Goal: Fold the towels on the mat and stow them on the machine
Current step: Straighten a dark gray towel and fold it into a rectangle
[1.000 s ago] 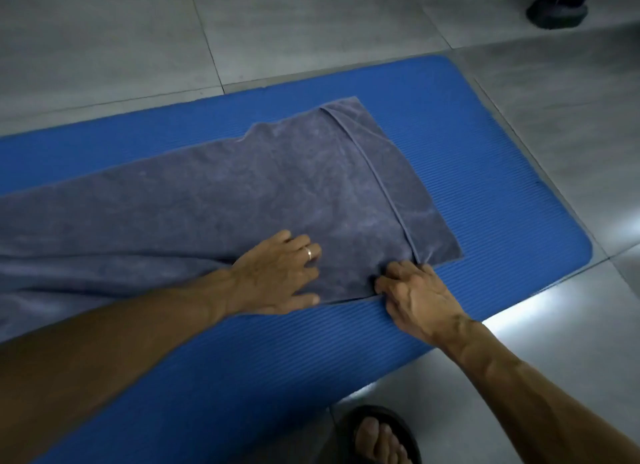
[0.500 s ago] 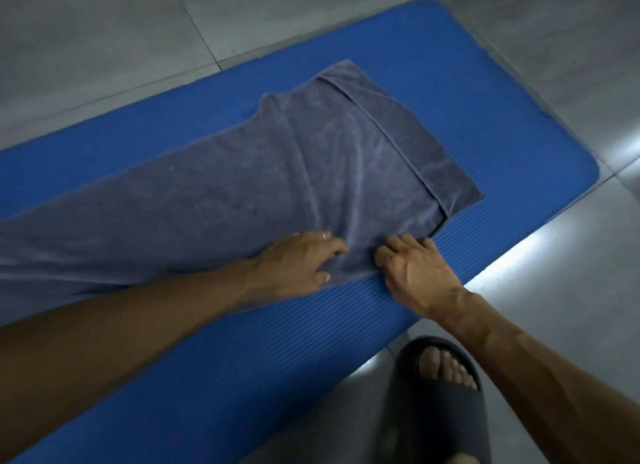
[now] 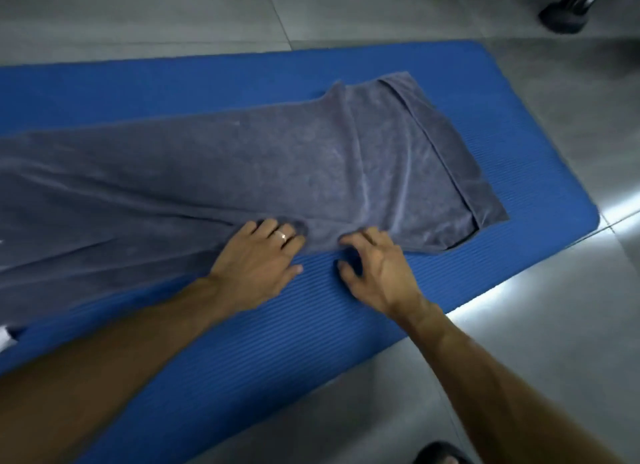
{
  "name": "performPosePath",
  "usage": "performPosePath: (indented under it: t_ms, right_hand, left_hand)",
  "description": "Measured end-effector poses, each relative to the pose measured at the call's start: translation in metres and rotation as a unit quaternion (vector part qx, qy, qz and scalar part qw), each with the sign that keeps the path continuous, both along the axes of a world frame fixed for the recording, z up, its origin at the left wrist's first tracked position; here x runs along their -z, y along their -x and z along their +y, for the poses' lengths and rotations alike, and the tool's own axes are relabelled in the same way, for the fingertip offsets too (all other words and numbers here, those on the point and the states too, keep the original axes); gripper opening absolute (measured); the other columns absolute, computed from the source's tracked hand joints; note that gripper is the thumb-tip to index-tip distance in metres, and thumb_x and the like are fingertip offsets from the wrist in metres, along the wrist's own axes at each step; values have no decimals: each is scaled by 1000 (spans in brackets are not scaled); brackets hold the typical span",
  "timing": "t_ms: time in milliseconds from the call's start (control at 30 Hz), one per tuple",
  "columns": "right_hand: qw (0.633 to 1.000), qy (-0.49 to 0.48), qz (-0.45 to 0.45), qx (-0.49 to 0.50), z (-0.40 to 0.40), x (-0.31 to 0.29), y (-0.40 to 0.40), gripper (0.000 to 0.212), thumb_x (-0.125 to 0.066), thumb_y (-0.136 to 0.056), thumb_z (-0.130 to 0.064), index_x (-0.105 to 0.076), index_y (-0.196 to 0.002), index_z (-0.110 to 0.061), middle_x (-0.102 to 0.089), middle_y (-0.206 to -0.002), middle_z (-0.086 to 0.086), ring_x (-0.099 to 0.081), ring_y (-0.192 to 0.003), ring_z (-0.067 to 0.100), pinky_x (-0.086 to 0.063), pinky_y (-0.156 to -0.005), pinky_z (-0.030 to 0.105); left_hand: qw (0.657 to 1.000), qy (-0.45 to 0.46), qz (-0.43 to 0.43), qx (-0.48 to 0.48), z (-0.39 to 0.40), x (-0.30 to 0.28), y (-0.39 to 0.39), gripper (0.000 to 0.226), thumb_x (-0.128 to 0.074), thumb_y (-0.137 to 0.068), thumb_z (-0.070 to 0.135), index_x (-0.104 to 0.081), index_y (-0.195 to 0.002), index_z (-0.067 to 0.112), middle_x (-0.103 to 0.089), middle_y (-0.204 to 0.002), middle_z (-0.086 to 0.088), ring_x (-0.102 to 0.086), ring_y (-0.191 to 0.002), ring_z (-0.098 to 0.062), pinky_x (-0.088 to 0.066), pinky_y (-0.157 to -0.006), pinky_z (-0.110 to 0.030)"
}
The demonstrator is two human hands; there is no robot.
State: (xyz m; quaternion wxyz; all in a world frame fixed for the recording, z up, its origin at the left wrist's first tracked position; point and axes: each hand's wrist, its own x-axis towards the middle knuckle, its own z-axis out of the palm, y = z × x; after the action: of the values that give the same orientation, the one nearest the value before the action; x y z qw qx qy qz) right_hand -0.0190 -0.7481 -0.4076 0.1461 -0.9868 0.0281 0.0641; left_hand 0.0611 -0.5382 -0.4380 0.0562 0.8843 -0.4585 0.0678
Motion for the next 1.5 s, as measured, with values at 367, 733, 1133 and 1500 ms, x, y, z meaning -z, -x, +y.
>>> performPosePath:
  t_ms: [367,733,1133,1500]
  right_hand:
    - [998,49,-31,24,-2,-4,-18,17,-54,-95,-22,-69,-104,-20,-62,-98,3,-53,-95,29,-35,-75,39]
    - [998,1,-70,11,15,1,37,28,-36,-88,-31,-61,-88,-20,-62,-89,-3,-58,-81,22,-40,-70,36]
    - [989,51,-36,-135,78,-16,38,37,-53,-66,-47,-59,-89,-19,-55,-90,2,-52,-86,25,-44,-71,37]
    - [972,-17,-17,-236,156,0,20,13,-60,-75,-28,-67,-78,-18,-55,-109,1,-54,-97,25,-43,-73,37]
  left_hand:
    - [908,13,416,-45,-8,-50,-52,21,-49,-92,11,-48,-98,31,-63,-87,2,-59,-81,-16,-48,-75,-37]
    - [998,-35,-41,-25,30,-8,4,29,-69,-79,39,-67,-97,15,-61,-87,-3,-54,-81,-25,-32,-68,-37]
    - [998,-31,21,-46,109,-16,65,44,-48,-82,50,-60,-104,14,-56,-104,-7,-48,-94,-25,-34,-77,-37]
    - [984,-38,134,-107,175,-22,67,23,-72,-70,9,-62,-87,21,-61,-81,4,-62,-74,-19,-49,-67,-30]
